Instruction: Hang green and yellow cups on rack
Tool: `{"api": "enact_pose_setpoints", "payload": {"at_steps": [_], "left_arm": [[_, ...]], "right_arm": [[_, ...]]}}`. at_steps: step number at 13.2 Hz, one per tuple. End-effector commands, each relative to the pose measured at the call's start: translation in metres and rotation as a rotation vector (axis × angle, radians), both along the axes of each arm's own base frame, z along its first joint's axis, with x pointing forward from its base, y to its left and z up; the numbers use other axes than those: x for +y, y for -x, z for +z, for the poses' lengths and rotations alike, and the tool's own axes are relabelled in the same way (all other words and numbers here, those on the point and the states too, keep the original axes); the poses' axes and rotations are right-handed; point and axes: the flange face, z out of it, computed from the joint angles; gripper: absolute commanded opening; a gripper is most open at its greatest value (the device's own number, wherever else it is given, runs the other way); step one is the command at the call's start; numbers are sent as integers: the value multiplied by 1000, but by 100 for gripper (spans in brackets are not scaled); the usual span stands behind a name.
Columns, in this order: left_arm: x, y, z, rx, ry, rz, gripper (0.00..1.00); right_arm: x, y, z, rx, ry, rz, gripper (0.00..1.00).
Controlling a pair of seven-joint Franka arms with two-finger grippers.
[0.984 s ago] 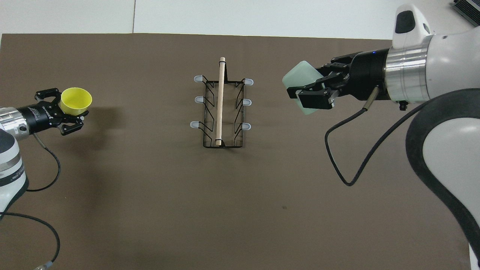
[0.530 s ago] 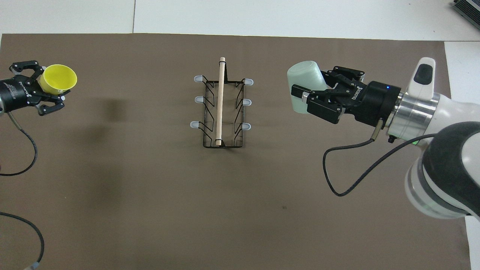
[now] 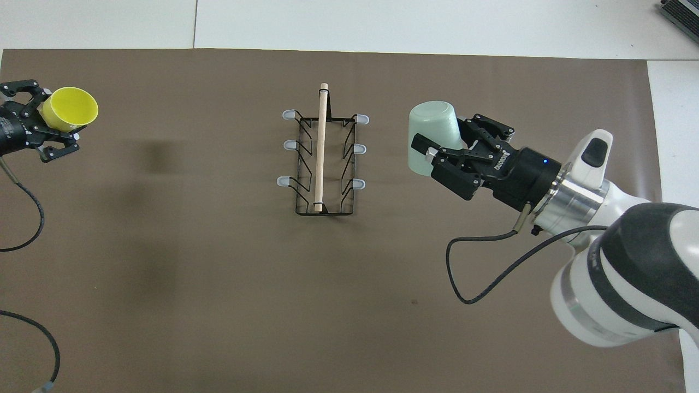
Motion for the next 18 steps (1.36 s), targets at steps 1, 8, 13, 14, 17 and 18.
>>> {"api": "enact_pose_setpoints", "payload": {"at_steps": [1,8,13,14,17,18], "left_arm": [[-2,-10,12,-7,-78,-19,0],[-1,-17,16,-26,-147,-33,0],[-23,-23,27,-12,-303,-155,0],[-33,-25,34,-21,-314,-178,0],[-46,-25,43,-33,-342,-222,0],[-67,-25,53,-43,-401,-289,0]], "right_arm": [[12,6,-50,-58,-18,-39,0],[37,-2,-104,-327,110,6,0],[57,6,-119,-364,132,8,0],[61,6,-119,-362,116,-4,0],[68,8,-124,-359,97,-1,0],[70,6,-133,-351,94,5,0]]}}
